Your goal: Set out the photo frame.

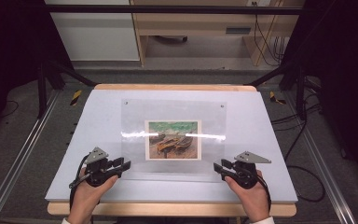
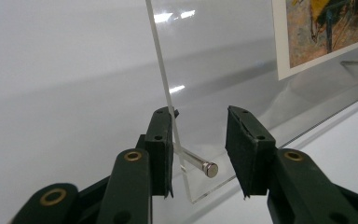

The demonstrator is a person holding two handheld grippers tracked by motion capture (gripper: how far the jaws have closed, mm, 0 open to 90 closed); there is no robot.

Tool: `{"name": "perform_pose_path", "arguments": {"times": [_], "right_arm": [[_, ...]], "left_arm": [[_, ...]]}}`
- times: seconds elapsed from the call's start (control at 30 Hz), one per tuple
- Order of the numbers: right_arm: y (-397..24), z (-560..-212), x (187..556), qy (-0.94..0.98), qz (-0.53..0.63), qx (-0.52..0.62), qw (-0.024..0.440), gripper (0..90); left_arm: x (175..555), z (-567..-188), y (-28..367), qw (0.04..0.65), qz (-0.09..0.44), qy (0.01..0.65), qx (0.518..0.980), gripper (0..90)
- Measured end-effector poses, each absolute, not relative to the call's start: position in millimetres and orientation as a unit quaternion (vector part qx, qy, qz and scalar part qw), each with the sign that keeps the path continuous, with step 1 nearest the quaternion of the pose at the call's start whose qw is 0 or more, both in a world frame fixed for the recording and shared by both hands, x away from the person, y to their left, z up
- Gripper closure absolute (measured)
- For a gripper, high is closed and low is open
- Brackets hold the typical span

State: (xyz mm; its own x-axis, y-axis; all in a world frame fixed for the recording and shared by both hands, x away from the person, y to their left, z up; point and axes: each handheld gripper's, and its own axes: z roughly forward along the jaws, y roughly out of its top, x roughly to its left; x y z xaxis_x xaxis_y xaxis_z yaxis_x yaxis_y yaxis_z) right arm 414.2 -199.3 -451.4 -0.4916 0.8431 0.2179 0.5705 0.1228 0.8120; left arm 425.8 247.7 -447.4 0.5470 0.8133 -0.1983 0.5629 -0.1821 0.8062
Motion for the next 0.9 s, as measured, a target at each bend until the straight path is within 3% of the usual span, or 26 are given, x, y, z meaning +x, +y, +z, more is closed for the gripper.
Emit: {"name": "perform_pose_path", "arguments": {"times": [0.9], "right_arm": [[-200.6, -452.7, 409.7, 0.739, 0.449, 0.481, 0.148, 63.9]], "left_arm": [[418.9, -449.0, 246.3, 0.436, 0.151, 0.449, 0.765, 63.7]]}}
